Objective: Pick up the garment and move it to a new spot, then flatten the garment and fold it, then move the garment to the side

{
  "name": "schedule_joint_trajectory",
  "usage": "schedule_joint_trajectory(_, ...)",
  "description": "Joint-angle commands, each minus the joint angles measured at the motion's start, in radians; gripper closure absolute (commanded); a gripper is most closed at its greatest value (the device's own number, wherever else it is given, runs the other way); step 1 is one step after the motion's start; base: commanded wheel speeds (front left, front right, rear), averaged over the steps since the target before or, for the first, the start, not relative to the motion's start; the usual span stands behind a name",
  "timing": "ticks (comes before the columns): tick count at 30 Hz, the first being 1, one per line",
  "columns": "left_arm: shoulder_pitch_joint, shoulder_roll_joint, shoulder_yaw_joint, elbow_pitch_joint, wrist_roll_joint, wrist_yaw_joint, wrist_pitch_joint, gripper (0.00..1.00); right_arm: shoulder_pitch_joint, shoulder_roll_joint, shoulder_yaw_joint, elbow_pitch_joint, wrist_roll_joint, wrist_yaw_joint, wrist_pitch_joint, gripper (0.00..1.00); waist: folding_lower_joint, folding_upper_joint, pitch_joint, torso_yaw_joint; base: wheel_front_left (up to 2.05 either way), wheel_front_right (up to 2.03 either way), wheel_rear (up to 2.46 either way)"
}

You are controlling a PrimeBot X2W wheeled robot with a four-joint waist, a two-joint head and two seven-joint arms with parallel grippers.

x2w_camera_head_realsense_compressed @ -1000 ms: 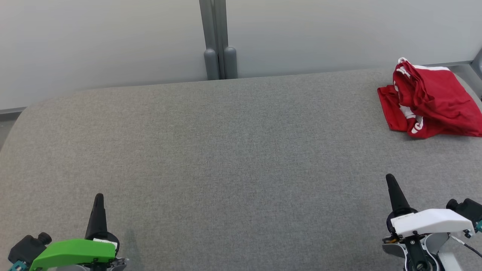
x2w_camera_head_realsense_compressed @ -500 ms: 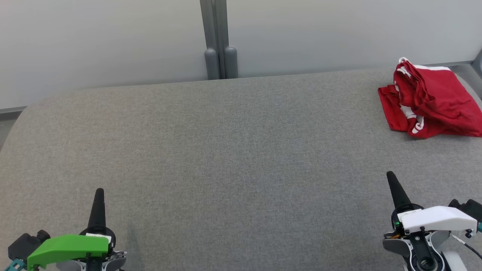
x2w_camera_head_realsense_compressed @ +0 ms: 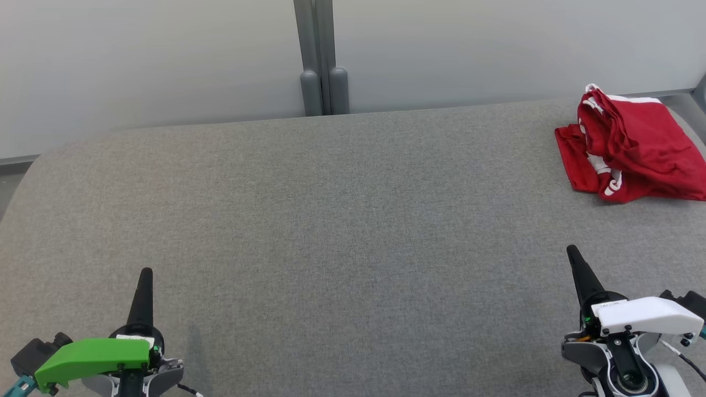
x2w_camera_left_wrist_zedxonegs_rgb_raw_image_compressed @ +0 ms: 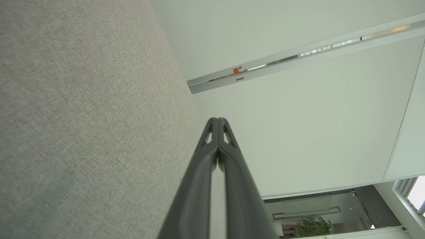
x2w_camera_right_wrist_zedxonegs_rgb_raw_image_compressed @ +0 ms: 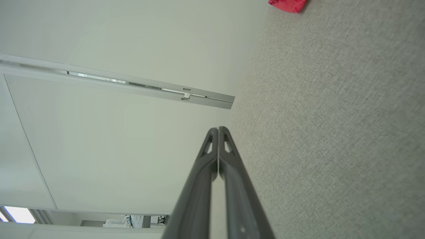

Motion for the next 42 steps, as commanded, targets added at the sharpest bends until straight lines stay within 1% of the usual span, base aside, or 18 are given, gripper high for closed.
schedule_joint_trajectory(1, -0.019, 0.001, 0.006, -0.007, -0.022, 0.001, 0.007, 1.0, -0.012, -0.001, -0.005, -0.002, 0.023, 0.0, 0.007, 1.0, 0.0, 0.0, 0.0, 0.0, 0.0, 0.0, 0.0)
schedule_joint_trajectory(35, -0.051, -0.001, 0.014, -0.004, -0.267, 0.001, 0.073, 1.0, -0.027, 0.005, -0.032, 0.003, 0.263, 0.0, 0.072, 1.0, 0.0, 0.0, 0.003, 0.004, 0.0, 0.0, 0.0)
schedule_joint_trajectory(42, -0.049, -0.001, 0.014, -0.004, -0.261, 0.001, 0.073, 1.0, -0.027, 0.005, -0.032, 0.003, 0.259, 0.0, 0.072, 1.0, 0.0, 0.0, 0.003, 0.004, 0.0, 0.0, 0.0)
